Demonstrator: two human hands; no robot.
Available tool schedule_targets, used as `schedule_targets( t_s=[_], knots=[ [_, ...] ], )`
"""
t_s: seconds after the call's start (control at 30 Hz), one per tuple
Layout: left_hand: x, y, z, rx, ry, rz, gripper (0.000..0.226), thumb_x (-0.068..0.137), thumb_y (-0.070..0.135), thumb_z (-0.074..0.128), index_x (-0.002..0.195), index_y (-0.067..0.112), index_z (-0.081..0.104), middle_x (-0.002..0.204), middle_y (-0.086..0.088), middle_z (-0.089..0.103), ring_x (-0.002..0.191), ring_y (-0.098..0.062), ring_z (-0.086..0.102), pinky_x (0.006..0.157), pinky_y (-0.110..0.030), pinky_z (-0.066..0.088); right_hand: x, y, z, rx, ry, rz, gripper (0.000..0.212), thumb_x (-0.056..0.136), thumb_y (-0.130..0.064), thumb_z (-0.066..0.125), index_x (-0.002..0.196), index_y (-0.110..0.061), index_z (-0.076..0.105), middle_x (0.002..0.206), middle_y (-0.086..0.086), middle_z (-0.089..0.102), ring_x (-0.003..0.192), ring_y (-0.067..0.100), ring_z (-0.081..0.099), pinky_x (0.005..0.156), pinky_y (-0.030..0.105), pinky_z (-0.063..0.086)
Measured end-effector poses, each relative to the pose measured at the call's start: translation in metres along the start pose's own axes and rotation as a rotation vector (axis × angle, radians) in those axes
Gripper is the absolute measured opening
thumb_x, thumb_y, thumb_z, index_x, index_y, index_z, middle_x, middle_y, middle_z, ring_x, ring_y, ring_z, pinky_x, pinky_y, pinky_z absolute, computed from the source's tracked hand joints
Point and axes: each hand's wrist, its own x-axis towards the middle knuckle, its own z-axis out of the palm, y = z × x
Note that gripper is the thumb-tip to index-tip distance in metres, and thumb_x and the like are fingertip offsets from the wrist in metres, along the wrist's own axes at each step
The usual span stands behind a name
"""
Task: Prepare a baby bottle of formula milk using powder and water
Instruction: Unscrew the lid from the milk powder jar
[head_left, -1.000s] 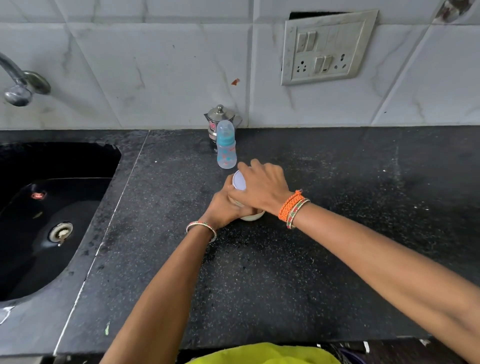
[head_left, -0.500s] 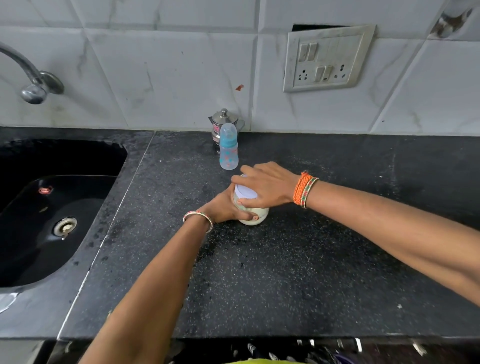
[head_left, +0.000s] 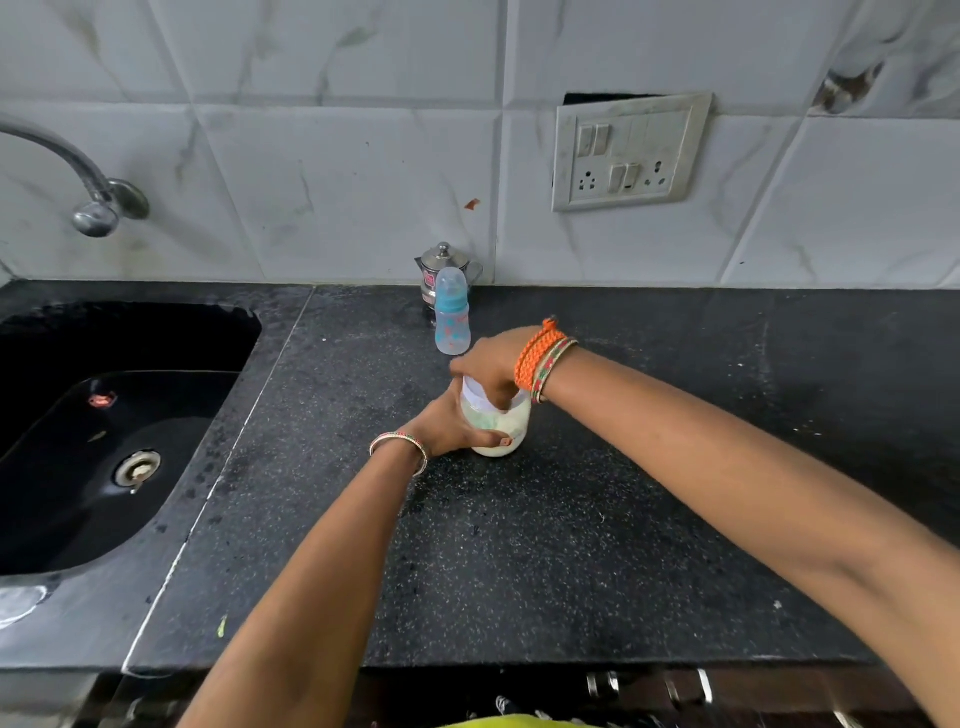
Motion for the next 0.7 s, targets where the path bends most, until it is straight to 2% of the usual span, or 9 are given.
schedule_targets(
  t_s=[0.1, 0.23, 0.3, 0.4, 0.43, 0.5, 0.57, 0.63, 0.7],
  knots=[
    [-0.001, 0.001, -0.001, 0.029, -0.004, -0.006, 0.119, 0.052, 0.046, 0.084, 0.147, 0.021, 0.016, 0.139, 0.005, 0.039, 0.125, -0.013, 0.041, 0.11, -0.036, 0.034, -0.006, 0.014, -0.011, -0.107, 0.009, -0.027, 0.039, 0.1, -0.014, 0.042, 0.136, 0.002, 0.042, 0.143, 0.02, 0.044, 0.132, 0.034, 0.041, 0.105, 0.037, 0.034],
    [0.002, -0.002, 0.001, -0.007, 0.021, 0.002, 0.104, 0.061, 0.03, 0.085, 0.144, 0.02, 0.023, 0.137, 0.004, 0.043, 0.12, -0.014, 0.045, 0.105, -0.031, 0.037, 0.009, -0.01, 0.002, -0.159, -0.02, -0.157, 0.063, 0.09, -0.054, 0.05, 0.131, -0.006, 0.048, 0.132, 0.016, 0.054, 0.118, 0.032, 0.054, 0.095, 0.041, 0.044],
    [0.0, -0.002, 0.002, -0.014, 0.032, -0.018, 0.108, 0.059, 0.031, 0.086, 0.144, 0.021, 0.021, 0.136, 0.001, 0.047, 0.12, -0.016, 0.048, 0.106, -0.035, 0.039, 0.005, -0.012, -0.002, -0.044, -0.035, -0.105, 0.051, 0.093, -0.04, 0.054, 0.13, -0.006, 0.049, 0.132, 0.014, 0.055, 0.117, 0.03, 0.055, 0.093, 0.04, 0.044],
    [-0.004, -0.002, 0.002, 0.011, 0.056, -0.015, 0.122, 0.049, 0.048, 0.082, 0.146, 0.027, 0.013, 0.143, 0.0, 0.042, 0.128, -0.02, 0.044, 0.108, -0.042, 0.038, -0.01, 0.005, -0.01, -0.019, -0.02, -0.016, 0.043, 0.099, -0.009, 0.044, 0.139, 0.004, 0.036, 0.145, 0.022, 0.04, 0.134, 0.036, 0.037, 0.106, 0.039, 0.03],
    [-0.004, -0.002, 0.002, 0.032, 0.053, -0.008, 0.124, 0.047, 0.053, 0.081, 0.147, 0.027, 0.012, 0.146, 0.0, 0.039, 0.131, -0.02, 0.041, 0.109, -0.042, 0.037, -0.006, 0.007, -0.009, -0.054, -0.024, 0.004, 0.048, 0.099, -0.013, 0.045, 0.141, 0.006, 0.032, 0.147, 0.022, 0.036, 0.137, 0.036, 0.034, 0.108, 0.04, 0.028],
    [-0.005, -0.002, 0.003, 0.068, 0.041, 0.017, 0.12, 0.05, 0.054, 0.08, 0.147, 0.025, 0.017, 0.148, 0.0, 0.033, 0.134, -0.022, 0.037, 0.111, -0.043, 0.034, 0.006, -0.001, 0.0, -0.102, -0.068, -0.008, 0.082, 0.092, -0.041, 0.056, 0.149, -0.003, 0.011, 0.152, 0.023, 0.026, 0.139, 0.039, 0.03, 0.11, 0.048, 0.028],
    [-0.006, -0.001, 0.003, 0.052, 0.051, 0.002, 0.116, 0.047, 0.055, 0.079, 0.144, 0.024, 0.025, 0.143, 0.001, 0.039, 0.13, -0.022, 0.041, 0.108, -0.041, 0.037, 0.013, -0.011, 0.001, -0.059, -0.065, -0.038, 0.084, 0.09, -0.053, 0.052, 0.149, -0.006, 0.016, 0.148, 0.019, 0.036, 0.133, 0.036, 0.04, 0.107, 0.045, 0.035],
    [-0.006, -0.001, 0.002, 0.027, 0.063, -0.022, 0.124, 0.041, 0.056, 0.078, 0.146, 0.023, 0.019, 0.139, 0.001, 0.045, 0.126, -0.021, 0.046, 0.106, -0.039, 0.04, 0.007, -0.009, -0.004, 0.03, -0.099, -0.004, 0.061, 0.096, -0.039, 0.048, 0.144, -0.005, 0.029, 0.147, 0.016, 0.04, 0.131, 0.033, 0.042, 0.111, 0.037, 0.031],
    [-0.004, -0.002, 0.002, 0.036, 0.066, -0.024, 0.128, 0.042, 0.056, 0.08, 0.147, 0.027, 0.012, 0.144, 0.0, 0.042, 0.129, -0.02, 0.043, 0.108, -0.041, 0.038, -0.007, -0.002, -0.013, 0.092, -0.101, 0.042, 0.06, 0.099, -0.023, 0.045, 0.146, 0.002, 0.017, 0.154, 0.021, 0.023, 0.14, 0.037, 0.027, 0.115, 0.041, 0.02]
  ],
)
